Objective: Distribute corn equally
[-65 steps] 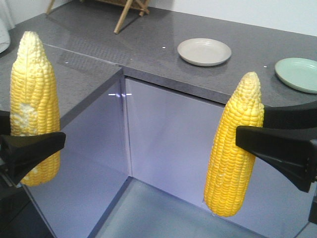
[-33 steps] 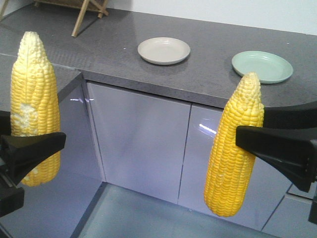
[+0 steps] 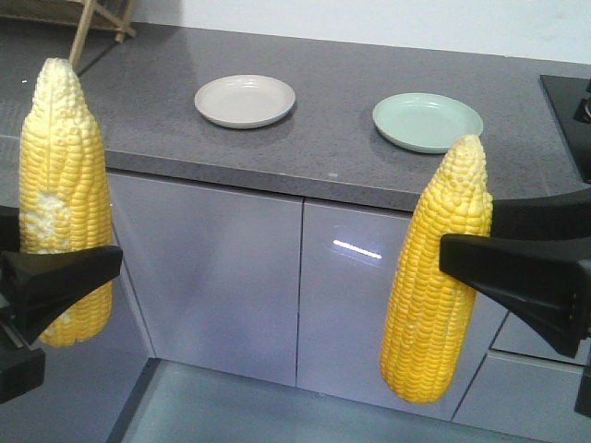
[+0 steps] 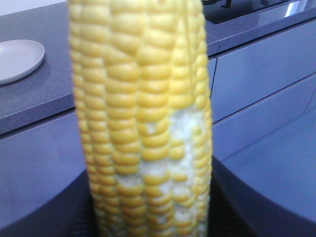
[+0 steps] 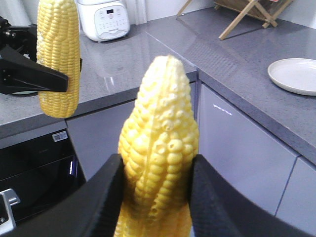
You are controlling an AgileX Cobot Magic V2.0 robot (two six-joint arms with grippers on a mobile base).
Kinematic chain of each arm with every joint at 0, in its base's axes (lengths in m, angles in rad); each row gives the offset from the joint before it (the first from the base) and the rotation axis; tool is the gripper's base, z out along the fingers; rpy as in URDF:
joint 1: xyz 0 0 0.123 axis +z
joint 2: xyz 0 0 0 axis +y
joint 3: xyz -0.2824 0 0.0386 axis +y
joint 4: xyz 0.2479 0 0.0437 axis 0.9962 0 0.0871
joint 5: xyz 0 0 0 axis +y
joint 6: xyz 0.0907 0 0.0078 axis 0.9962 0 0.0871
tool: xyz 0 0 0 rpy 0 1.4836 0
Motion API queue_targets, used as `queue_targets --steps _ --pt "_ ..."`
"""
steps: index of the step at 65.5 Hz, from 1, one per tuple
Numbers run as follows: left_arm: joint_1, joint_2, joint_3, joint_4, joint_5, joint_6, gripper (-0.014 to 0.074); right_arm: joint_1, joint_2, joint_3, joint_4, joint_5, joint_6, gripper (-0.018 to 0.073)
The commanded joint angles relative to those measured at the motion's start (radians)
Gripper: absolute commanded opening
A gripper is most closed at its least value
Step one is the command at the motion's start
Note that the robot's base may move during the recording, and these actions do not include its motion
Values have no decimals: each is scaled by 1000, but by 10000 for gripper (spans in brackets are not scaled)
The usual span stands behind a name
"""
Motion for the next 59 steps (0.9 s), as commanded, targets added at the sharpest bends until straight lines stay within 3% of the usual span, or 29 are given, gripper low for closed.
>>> queue_targets --steps 1,59 --pt "0 -8 -27 -28 -60 -1 237 -4 -5 -26 49 -34 -5 211" --pt "0 -8 -27 -28 -60 -1 237 -4 -5 -26 49 -34 -5 211"
